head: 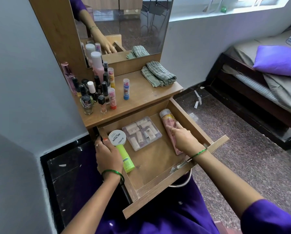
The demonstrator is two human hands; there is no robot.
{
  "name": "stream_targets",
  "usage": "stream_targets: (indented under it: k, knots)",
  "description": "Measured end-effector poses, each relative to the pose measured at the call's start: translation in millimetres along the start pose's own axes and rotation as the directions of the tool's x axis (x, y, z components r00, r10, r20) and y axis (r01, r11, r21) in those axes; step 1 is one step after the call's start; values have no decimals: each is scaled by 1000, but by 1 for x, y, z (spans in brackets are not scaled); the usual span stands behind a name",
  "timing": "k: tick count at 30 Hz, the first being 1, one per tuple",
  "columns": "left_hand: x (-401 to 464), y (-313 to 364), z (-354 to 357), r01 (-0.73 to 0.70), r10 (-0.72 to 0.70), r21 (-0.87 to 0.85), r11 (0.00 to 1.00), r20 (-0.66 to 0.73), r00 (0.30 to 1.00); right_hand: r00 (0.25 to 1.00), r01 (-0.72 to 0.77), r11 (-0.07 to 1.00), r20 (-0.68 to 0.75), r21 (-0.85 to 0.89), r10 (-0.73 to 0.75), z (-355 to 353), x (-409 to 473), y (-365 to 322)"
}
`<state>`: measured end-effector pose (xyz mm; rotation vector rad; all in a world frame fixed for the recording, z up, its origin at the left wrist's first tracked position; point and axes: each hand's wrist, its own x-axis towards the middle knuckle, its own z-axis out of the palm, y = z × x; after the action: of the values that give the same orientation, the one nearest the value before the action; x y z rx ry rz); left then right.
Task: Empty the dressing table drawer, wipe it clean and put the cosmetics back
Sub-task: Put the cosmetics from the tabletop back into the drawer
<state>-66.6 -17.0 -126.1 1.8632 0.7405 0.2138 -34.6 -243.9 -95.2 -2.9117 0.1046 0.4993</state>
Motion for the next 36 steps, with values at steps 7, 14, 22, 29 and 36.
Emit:
stream_targets:
  k: [7,14,22,29,36]
  knots:
    - [-1,2,0,0,0,2,1000,-1,1000,999,33,999,1,-2,-33,0,15,1]
    - [1,-1,0,2,-2,9,1000,-7,1000,998,54,995,25,-85,-52,-2,18,-1]
    - [0,0,0,-8,8,28,1000,-7,1000,996,90,984,-1,-154,-92,-1,14,0]
    - [0,0,0,-7,8,33,999,-4,1000,996,84,978,1,-188,-86,-1,17,0]
    - [-1,3,0,-3,3,49,999,-3,1000,952,136,989,-268,-54,-146,-28,26,-7]
